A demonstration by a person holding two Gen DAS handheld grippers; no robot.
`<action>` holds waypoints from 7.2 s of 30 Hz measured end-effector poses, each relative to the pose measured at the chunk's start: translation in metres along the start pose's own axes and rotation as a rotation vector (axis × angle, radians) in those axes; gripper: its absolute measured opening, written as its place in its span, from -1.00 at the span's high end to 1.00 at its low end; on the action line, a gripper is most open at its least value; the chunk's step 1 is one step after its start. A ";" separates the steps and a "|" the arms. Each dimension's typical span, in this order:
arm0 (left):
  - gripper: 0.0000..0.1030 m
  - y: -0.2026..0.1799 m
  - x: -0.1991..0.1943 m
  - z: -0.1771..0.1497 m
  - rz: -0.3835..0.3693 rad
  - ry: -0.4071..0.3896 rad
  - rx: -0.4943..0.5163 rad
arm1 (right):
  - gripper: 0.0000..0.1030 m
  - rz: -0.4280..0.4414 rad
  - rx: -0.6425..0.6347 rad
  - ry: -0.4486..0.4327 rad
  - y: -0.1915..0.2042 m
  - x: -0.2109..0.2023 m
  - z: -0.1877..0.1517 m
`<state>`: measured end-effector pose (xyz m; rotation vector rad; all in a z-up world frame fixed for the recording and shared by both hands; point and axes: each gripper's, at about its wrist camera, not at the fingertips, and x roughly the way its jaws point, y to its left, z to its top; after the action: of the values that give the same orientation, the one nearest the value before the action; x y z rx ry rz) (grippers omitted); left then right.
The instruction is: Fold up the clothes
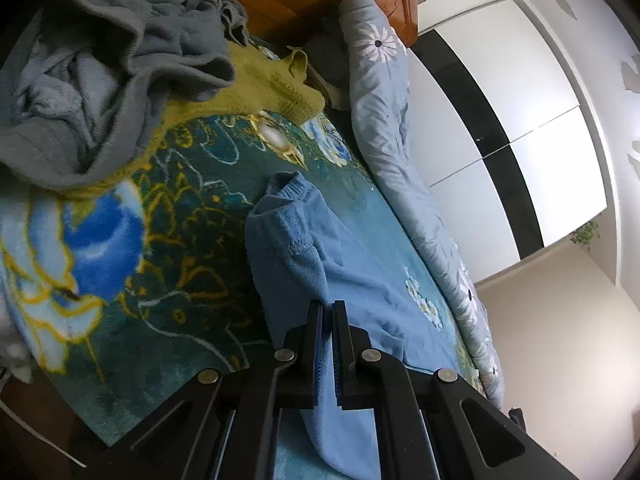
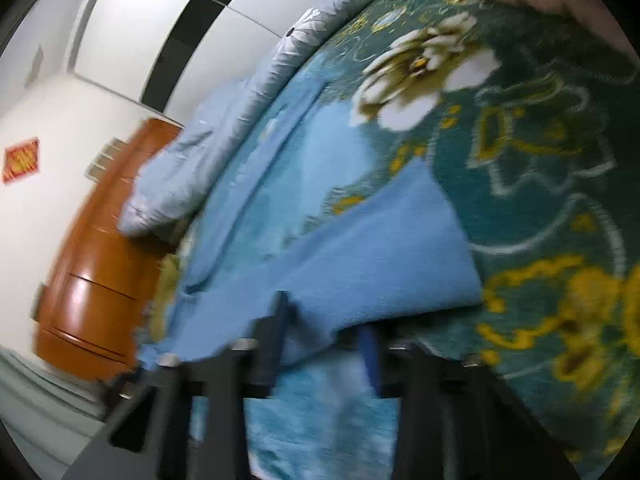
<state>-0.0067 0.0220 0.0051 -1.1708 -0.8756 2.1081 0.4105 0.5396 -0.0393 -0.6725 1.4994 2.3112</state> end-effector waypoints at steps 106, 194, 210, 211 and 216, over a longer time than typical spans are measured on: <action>0.70 -0.024 0.137 0.067 0.227 0.036 -0.105 | 0.84 -0.289 -0.097 -0.046 0.064 0.213 0.242; -0.59 -0.107 -0.012 -0.008 -0.062 0.108 0.345 | 0.93 -0.376 -0.350 -0.034 0.050 0.028 0.108; -0.59 -0.152 0.101 -0.118 0.059 0.484 0.488 | 0.67 -0.379 -0.412 -0.041 0.057 0.031 0.077; -0.59 -0.149 0.101 -0.118 0.059 0.487 0.474 | 0.65 -0.343 -0.439 -0.009 0.063 0.036 0.068; -0.59 -0.139 0.080 -0.105 0.050 0.441 0.407 | 0.61 -0.022 -0.567 0.259 0.108 0.096 -0.005</action>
<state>0.0713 0.1955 0.0293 -1.3596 -0.2066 1.8376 0.2775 0.4909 -0.0093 -1.1590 0.8971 2.7302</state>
